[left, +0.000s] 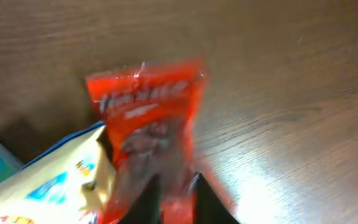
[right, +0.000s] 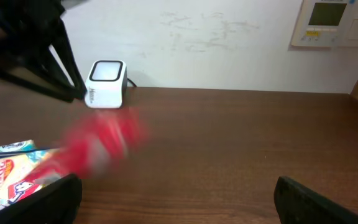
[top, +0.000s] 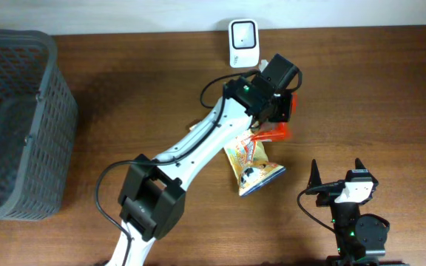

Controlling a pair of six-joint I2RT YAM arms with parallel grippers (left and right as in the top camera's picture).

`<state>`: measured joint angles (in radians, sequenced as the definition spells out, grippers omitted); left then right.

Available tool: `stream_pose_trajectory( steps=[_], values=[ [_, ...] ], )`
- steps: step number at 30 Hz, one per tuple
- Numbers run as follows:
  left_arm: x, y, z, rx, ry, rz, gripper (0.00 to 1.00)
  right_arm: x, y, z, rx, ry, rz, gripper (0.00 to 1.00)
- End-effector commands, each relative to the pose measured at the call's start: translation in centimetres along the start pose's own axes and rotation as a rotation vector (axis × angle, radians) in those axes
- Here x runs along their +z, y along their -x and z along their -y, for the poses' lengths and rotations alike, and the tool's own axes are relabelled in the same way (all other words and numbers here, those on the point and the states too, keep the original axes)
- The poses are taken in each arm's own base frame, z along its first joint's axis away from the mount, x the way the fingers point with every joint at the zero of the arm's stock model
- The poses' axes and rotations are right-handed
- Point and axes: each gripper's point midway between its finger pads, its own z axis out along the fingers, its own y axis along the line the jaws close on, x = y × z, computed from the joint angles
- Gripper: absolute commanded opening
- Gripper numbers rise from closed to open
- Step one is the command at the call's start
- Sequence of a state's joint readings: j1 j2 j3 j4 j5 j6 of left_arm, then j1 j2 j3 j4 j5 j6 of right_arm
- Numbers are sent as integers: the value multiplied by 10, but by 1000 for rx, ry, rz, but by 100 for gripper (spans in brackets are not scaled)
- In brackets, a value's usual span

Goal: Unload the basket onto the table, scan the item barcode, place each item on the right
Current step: 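Place the red HACKS bag right of the yellow bag and release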

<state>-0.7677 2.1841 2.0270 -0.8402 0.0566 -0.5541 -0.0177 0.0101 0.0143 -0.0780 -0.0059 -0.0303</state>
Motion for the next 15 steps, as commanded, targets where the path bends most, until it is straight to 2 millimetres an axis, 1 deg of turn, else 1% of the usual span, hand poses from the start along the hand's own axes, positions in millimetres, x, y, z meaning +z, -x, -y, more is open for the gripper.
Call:
stream_pose_trajectory(
  steps=[1, 4, 6, 7, 8, 9, 10, 11, 12, 14, 15],
  values=[
    [10, -8, 7, 28, 4, -12, 36, 0, -3, -2, 1, 7, -3, 98],
    [-1, 1, 9, 43, -4, 6, 38, 0, -3, -2, 1, 7, -3, 98],
    [-18, 13, 7, 68, -5, 29, 41, 0, -3, -2, 1, 7, -3, 98],
    [-32, 20, 2, 72, 5, 42, 42, 0, -3, -2, 1, 7, -3, 98],
    [-48, 27, -11, 58, 39, 53, 44, 0, -3, -2, 0, 7, -3, 98],
    [-62, 31, -27, 40, 91, 61, 46, 0, -3, -2, 1, 7, -3, 98],
    [-71, 31, -43, 24, 139, 56, 54, 0, -3, -2, 1, 7, -3, 98],
    [-75, 28, -58, 10, 183, 37, 61, 0, -3, -2, 1, 7, -3, 98],
    [-77, 23, -70, -1, 218, 9, 61, 0, -3, -2, 0, 7, -3, 98],
    [-79, 6, -105, -42, 306, -90, 61, 0, -3, -2, 1, 7, -3, 98],
    [-79, -1, -117, -60, 329, -131, 63, 0, -3, -2, 1, 7, -3, 98]
  ],
)
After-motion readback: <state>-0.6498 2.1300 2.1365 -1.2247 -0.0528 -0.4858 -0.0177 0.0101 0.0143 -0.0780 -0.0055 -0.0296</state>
